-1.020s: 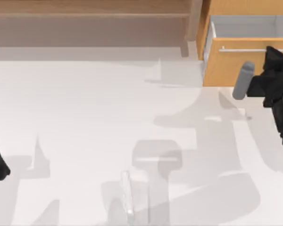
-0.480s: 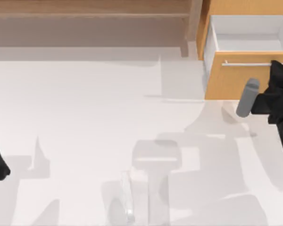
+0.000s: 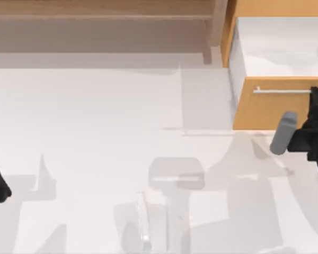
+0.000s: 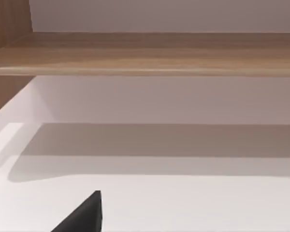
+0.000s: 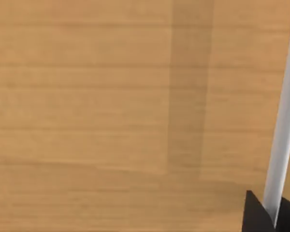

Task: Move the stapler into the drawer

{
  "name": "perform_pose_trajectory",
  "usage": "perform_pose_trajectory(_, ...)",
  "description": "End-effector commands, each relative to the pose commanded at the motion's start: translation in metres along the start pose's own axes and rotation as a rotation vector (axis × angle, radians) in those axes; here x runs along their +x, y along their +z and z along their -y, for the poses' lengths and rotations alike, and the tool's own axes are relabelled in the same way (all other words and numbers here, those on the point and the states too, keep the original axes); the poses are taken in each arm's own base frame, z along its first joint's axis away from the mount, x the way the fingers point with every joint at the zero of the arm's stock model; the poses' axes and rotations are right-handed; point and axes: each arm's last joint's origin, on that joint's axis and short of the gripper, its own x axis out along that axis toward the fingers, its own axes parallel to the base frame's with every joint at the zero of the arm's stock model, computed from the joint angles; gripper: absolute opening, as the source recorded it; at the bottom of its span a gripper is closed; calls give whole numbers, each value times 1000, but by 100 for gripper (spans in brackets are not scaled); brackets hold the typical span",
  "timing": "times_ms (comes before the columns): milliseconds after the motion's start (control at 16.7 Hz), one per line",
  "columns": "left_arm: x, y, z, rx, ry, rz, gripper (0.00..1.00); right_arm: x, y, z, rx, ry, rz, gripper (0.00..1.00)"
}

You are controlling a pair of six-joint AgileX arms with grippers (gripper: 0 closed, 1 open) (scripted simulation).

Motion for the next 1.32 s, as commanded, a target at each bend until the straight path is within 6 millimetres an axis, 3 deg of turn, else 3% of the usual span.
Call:
perform_pose_trajectory(120, 0, 0, 0, 0, 0, 0, 100, -13, 0, 1, 5, -4, 2, 0)
perform_pose_trajectory(360, 0, 0, 0, 0, 0, 0, 100, -16, 0, 2, 7, -8, 3, 0)
perform_pose_trajectory(1140, 0, 0, 0, 0, 0, 0, 100, -16, 0, 2, 7, -8, 3, 98)
perform_pose_trajectory(1320, 0, 0, 0, 0, 0, 0, 100, -16, 0, 2, 7, -8, 3, 100)
